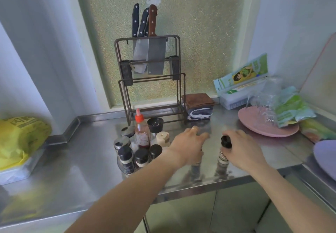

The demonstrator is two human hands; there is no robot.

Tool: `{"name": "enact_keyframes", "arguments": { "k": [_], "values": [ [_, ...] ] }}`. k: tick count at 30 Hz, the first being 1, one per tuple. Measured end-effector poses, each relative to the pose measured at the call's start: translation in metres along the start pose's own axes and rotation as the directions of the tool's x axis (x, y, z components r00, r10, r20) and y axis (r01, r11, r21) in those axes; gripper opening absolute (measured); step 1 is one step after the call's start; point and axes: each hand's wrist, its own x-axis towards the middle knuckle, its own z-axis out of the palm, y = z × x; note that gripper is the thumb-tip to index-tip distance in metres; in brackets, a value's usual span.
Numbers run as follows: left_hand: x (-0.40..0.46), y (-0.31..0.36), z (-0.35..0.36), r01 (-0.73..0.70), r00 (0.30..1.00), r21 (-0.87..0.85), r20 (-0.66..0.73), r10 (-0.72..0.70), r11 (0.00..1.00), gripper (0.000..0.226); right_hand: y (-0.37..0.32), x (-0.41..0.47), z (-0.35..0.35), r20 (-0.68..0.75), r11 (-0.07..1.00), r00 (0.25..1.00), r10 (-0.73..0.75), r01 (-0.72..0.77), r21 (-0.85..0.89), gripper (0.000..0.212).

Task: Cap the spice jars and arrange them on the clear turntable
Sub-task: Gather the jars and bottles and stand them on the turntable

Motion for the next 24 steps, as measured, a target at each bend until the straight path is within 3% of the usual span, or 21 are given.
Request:
{"name": "enact_keyframes", "arguments": {
  "k": [4,12,19,24],
  "values": [
    [0.007,0.000,0.015,0.039,0.998,-0.024,0.042,-0.038,0.999,0.057,0.006,0.000,0.011,-0.005,0.999,1.000,0.005,-0.004,0.042,0.043],
    [0.005,0.008,0.008,0.080,0.997,-0.099,-0.011,-0.082,0.992,0.037,0.002,-0.005,0.009,-0.038,0.994,0.999,0.004,0.001,0.107,0.040],
    [-0.026,-0.017,-0.079,0.024,0.962,-0.216,-0.260,-0.081,0.976,0.046,-0.049,0.000,-0.055,-0.241,0.965,0.962,-0.127,0.177,0.194,0.042],
    [-0.054,-0.075,-0.130,0.149,0.911,-0.189,-0.356,-0.210,0.970,0.051,-0.118,0.019,-0.080,-0.306,0.907,0.920,-0.243,0.328,0.265,0.047]
  ]
}}
